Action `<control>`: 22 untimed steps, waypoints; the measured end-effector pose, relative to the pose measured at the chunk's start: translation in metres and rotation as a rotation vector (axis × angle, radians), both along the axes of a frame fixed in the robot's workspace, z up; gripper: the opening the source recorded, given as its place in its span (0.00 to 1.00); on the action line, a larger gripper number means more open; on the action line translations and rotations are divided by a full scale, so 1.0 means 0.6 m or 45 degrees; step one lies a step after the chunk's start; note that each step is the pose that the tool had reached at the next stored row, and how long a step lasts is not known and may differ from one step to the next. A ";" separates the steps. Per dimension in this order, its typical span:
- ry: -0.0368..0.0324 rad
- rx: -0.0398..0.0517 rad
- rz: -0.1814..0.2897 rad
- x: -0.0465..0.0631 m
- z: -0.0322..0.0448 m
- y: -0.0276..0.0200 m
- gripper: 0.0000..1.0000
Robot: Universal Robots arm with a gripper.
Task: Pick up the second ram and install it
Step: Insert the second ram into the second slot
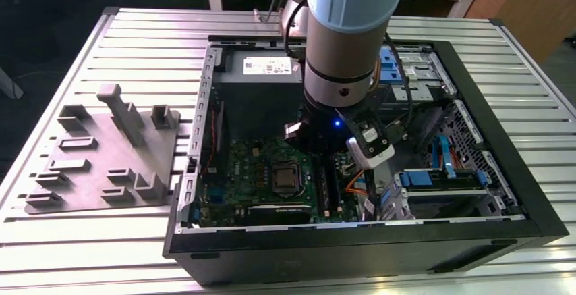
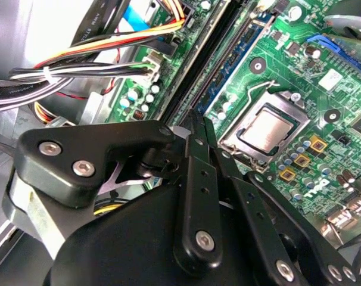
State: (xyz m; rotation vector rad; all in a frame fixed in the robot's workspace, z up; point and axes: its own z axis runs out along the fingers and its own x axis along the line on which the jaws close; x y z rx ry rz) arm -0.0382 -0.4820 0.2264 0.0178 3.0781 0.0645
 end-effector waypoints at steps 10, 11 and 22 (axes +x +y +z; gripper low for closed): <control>-0.0003 0.000 0.000 0.000 -0.005 -0.0002 0.11; -0.0001 0.000 0.000 0.000 -0.005 -0.0003 0.11; 0.0000 0.001 0.000 -0.004 -0.012 -0.0004 0.11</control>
